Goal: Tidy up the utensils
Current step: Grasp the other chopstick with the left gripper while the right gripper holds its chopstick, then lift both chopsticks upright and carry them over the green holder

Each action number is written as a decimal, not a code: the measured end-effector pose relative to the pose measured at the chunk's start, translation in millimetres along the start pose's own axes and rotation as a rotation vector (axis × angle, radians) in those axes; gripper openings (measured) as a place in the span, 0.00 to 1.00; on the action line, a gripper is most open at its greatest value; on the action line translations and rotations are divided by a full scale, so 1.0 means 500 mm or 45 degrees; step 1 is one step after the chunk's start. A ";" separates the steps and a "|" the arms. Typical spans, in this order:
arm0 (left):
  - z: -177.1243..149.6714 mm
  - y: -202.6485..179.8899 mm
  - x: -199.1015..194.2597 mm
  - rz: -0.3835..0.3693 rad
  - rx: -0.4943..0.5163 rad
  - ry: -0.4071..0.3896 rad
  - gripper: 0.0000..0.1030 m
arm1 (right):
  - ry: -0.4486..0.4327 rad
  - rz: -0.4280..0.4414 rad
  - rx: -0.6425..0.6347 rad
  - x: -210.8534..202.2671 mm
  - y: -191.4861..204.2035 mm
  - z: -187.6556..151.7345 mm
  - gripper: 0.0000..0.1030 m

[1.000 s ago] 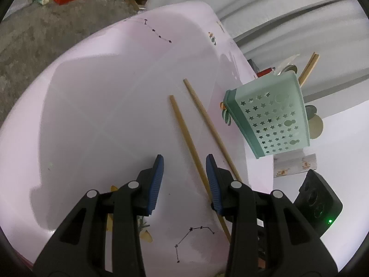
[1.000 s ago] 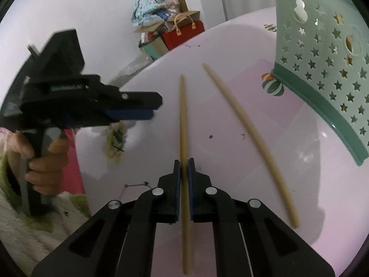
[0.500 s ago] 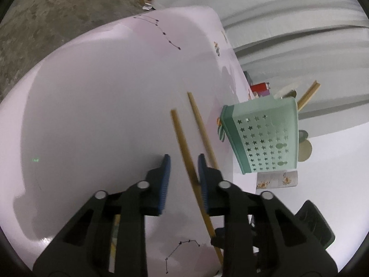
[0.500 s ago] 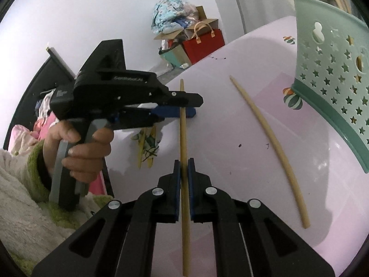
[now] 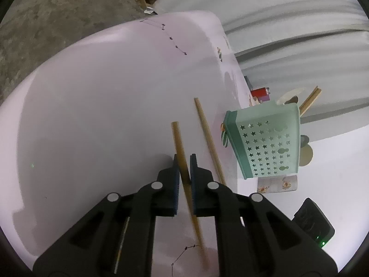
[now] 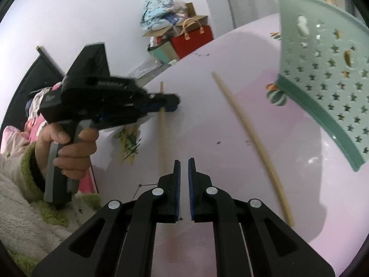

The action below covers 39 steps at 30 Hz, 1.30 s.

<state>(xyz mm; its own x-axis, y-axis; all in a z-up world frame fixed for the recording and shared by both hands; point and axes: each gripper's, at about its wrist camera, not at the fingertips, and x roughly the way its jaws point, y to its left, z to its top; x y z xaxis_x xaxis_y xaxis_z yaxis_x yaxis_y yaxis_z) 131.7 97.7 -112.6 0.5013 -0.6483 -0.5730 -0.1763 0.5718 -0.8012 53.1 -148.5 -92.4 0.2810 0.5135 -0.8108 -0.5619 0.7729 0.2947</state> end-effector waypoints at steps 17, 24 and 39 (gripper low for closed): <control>0.006 0.001 -0.008 0.009 0.035 -0.046 0.05 | 0.014 -0.179 -0.056 0.062 -0.050 0.152 0.22; 0.013 0.002 -0.010 0.022 0.056 -0.037 0.05 | 0.087 -0.253 -0.215 0.124 -0.013 0.205 0.22; 0.014 0.003 -0.007 0.041 0.107 0.002 0.05 | 0.139 -0.280 -0.264 0.175 -0.011 0.218 0.09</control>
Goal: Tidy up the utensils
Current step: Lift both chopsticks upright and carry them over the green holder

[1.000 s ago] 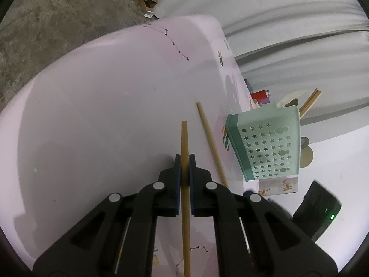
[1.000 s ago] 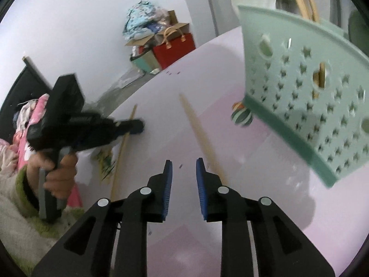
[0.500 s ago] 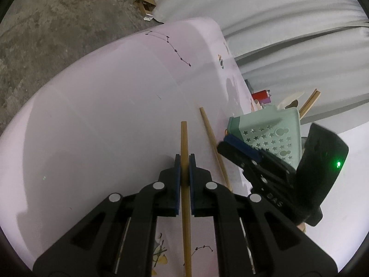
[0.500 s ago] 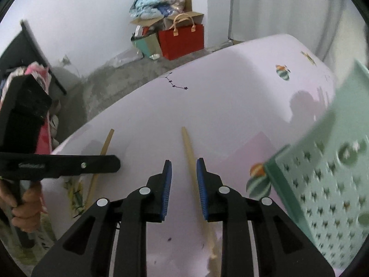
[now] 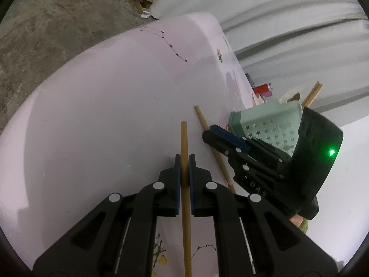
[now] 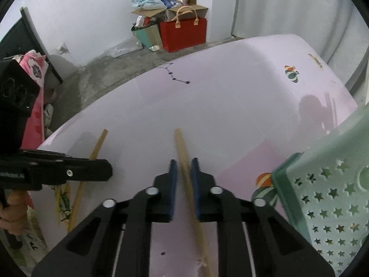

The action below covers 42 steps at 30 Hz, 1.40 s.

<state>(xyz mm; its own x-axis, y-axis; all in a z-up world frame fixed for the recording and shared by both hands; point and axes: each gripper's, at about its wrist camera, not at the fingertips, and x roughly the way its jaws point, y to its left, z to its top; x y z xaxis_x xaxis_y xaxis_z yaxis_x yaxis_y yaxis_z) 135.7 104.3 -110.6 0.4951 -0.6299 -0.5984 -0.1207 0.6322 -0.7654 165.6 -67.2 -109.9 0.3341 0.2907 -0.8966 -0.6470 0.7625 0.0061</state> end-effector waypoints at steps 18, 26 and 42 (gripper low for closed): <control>-0.004 -0.119 -0.086 0.020 0.292 -0.205 0.05 | -0.324 -0.044 0.053 -0.192 -0.002 0.009 0.06; -0.008 -0.230 -0.130 0.020 0.454 -0.322 0.04 | -0.533 -0.064 0.177 -0.340 -0.026 -0.037 0.06; -0.035 -0.421 -0.238 0.066 0.686 -0.602 0.04 | -0.861 -0.085 0.414 -0.506 -0.048 -0.170 0.07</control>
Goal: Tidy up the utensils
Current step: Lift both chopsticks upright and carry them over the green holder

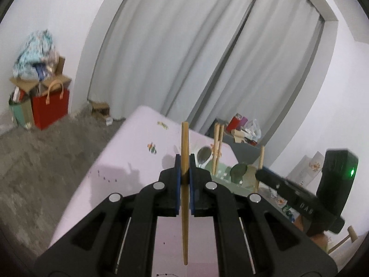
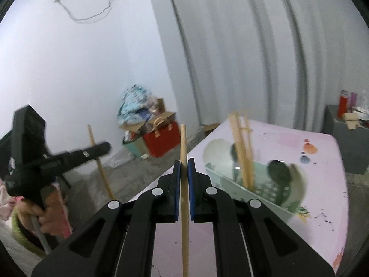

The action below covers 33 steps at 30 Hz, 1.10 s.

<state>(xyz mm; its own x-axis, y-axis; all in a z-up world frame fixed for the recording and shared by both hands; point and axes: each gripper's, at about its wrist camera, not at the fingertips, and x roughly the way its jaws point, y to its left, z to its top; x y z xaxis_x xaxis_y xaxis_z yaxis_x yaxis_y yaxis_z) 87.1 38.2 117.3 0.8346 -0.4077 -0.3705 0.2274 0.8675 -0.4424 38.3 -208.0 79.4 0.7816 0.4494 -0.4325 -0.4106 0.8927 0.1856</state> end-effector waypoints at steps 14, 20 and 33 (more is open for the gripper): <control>0.128 -0.116 -0.048 -0.056 0.133 -0.233 0.04 | -0.158 0.002 0.113 -0.093 -0.021 -0.017 0.07; 0.172 -0.159 -0.052 -0.124 0.190 -0.305 0.04 | -0.189 -0.040 0.128 -0.106 -0.025 -0.019 0.07; 0.252 -0.209 0.065 -0.380 0.182 -0.315 0.04 | -0.179 -0.175 0.308 -0.103 -0.093 -0.006 0.07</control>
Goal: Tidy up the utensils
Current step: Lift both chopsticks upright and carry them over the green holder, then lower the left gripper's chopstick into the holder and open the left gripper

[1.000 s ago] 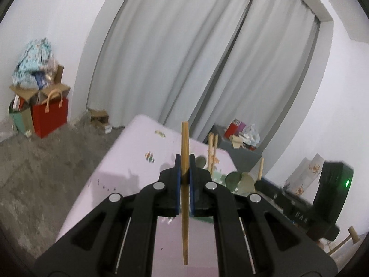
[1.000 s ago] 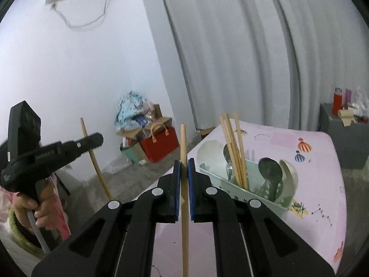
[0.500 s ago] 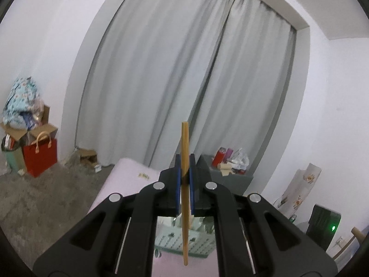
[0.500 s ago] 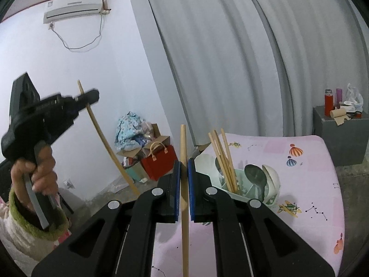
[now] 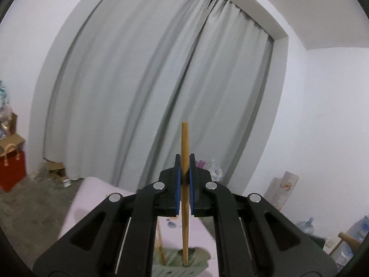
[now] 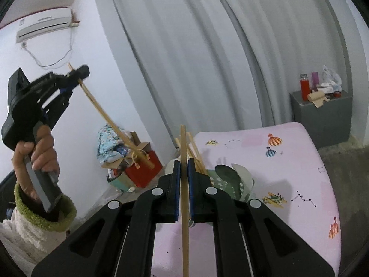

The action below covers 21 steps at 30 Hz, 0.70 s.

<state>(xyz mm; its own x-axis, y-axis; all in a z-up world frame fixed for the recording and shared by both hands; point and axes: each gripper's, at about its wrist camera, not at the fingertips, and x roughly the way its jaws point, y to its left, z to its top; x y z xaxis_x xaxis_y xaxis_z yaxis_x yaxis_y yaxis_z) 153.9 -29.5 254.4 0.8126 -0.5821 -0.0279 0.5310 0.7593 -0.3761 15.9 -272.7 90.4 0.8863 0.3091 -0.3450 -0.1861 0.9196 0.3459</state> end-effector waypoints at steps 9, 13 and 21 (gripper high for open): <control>-0.102 0.040 0.147 -0.050 -0.066 0.135 0.04 | -0.003 -0.113 0.037 0.010 -0.023 0.015 0.07; -0.145 0.057 0.186 -0.018 -0.068 0.158 0.04 | 0.017 -0.135 0.045 0.020 -0.033 0.018 0.07; -0.226 0.064 0.218 0.043 0.004 0.155 0.04 | 0.033 -0.160 0.052 0.029 -0.046 0.017 0.07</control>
<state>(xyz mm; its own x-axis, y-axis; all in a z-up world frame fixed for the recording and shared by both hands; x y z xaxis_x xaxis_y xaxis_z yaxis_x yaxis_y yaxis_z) 232.2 -101.3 134.7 0.7953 -0.5867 -0.1527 0.5045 0.7801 -0.3700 36.4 -291.6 84.7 0.8902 0.1986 -0.4100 -0.0563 0.9410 0.3336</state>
